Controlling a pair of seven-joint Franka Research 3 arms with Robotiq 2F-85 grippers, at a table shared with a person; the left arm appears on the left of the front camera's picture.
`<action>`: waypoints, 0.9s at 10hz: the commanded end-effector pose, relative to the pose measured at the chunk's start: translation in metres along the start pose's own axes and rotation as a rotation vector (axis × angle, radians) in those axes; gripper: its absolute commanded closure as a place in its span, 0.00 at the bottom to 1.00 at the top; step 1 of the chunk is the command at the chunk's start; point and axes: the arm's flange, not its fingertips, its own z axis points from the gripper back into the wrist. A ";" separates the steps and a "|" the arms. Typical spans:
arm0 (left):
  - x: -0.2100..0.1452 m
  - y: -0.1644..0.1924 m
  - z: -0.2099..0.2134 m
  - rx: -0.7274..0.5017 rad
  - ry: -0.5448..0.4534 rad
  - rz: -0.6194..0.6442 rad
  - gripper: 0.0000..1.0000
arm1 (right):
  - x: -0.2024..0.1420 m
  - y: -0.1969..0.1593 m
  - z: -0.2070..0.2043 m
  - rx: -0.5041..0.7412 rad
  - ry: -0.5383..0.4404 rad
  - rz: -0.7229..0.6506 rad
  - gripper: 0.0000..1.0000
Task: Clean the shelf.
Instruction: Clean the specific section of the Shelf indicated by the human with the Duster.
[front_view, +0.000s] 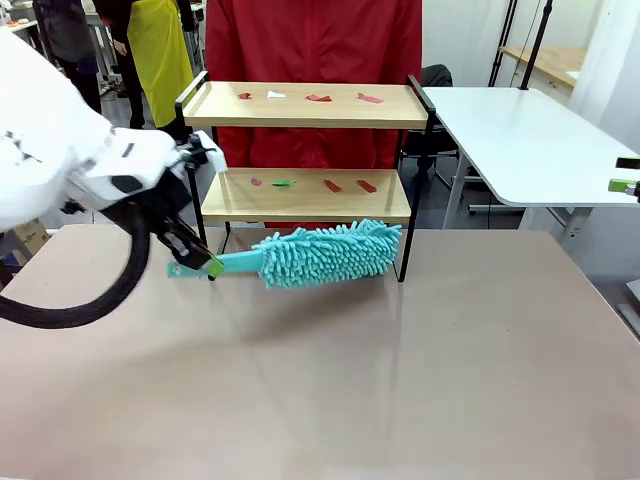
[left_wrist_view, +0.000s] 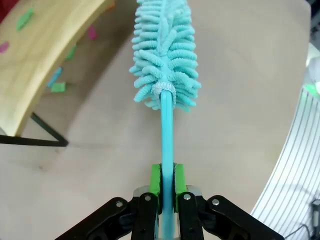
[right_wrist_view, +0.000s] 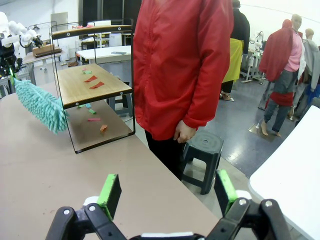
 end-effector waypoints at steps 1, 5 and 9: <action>0.007 -0.002 0.003 0.018 0.007 0.101 0.87 | 0.006 0.000 -0.001 -0.001 0.012 -0.009 0.00; 0.040 -0.024 -0.026 0.096 -0.035 0.302 0.87 | 0.006 0.000 -0.001 -0.001 0.012 -0.009 0.00; 0.067 -0.035 -0.076 0.151 -0.079 0.452 0.87 | 0.006 0.000 -0.001 -0.001 0.012 -0.009 0.00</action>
